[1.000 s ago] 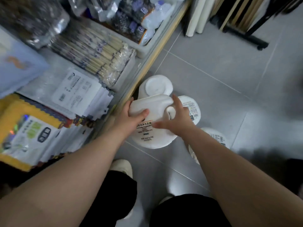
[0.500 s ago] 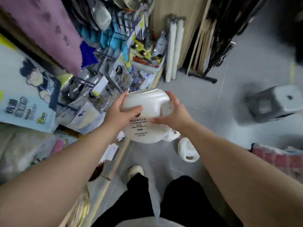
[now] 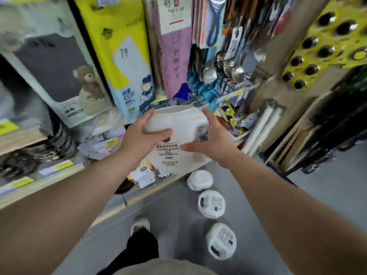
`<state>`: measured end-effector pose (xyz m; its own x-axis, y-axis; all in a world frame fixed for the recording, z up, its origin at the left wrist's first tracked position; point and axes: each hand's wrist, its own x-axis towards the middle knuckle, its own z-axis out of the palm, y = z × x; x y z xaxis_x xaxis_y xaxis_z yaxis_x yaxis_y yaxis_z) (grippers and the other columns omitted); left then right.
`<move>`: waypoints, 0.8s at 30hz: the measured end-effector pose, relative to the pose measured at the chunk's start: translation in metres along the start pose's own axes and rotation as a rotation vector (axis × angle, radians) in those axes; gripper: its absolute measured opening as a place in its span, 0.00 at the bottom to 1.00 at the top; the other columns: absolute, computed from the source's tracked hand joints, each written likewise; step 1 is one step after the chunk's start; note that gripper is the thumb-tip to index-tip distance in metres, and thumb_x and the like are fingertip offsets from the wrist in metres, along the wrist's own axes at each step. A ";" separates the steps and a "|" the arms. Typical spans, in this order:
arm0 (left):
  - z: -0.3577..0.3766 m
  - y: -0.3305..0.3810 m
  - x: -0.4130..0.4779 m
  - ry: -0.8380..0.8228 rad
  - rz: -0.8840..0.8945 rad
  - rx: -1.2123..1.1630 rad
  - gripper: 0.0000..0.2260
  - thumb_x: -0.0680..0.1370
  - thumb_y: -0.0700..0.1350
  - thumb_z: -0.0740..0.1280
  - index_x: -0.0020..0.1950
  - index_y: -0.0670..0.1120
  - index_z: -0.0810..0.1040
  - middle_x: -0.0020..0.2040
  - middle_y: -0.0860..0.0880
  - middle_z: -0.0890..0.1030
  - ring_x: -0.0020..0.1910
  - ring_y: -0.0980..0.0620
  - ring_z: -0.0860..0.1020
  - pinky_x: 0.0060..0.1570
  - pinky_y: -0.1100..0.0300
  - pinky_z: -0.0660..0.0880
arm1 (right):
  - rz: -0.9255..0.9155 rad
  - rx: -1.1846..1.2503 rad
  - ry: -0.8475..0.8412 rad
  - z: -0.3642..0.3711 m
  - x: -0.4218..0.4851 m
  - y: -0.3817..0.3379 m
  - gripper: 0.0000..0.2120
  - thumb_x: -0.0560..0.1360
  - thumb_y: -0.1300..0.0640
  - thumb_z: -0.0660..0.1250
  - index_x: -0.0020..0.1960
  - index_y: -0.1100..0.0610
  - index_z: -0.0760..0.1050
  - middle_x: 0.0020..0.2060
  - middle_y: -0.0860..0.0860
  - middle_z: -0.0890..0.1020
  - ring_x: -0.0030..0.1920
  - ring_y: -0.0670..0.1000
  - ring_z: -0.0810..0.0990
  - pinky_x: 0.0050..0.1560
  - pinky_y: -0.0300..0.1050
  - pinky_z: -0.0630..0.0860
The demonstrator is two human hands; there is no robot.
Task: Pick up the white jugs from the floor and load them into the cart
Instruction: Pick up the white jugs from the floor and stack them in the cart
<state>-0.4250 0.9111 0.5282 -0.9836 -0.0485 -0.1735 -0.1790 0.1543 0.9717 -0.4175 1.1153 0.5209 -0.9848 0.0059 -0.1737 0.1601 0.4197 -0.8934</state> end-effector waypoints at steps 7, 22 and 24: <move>-0.100 -0.010 -0.101 0.367 -0.013 -0.101 0.37 0.66 0.47 0.80 0.73 0.55 0.70 0.56 0.62 0.79 0.48 0.68 0.78 0.56 0.63 0.76 | -0.229 -0.038 -0.332 0.089 -0.030 -0.062 0.59 0.48 0.41 0.82 0.74 0.36 0.56 0.71 0.48 0.66 0.70 0.53 0.67 0.68 0.58 0.71; -0.410 -0.088 -0.387 1.097 -0.094 -0.146 0.44 0.59 0.55 0.83 0.72 0.56 0.70 0.56 0.56 0.82 0.51 0.59 0.82 0.56 0.59 0.78 | -0.604 -0.038 -0.974 0.463 -0.212 -0.217 0.55 0.54 0.53 0.85 0.75 0.43 0.61 0.69 0.48 0.71 0.67 0.47 0.71 0.71 0.49 0.68; -0.445 -0.096 -0.426 1.197 -0.112 -0.134 0.39 0.63 0.51 0.81 0.72 0.58 0.70 0.57 0.55 0.81 0.49 0.57 0.82 0.53 0.62 0.77 | -0.643 -0.032 -1.055 0.509 -0.247 -0.233 0.55 0.55 0.54 0.85 0.74 0.41 0.60 0.69 0.49 0.70 0.67 0.49 0.70 0.70 0.50 0.67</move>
<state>0.0201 0.4783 0.5804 -0.3088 -0.9487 -0.0684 -0.1884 -0.0095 0.9821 -0.1774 0.5536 0.5612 -0.3450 -0.9381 0.0309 -0.3493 0.0977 -0.9319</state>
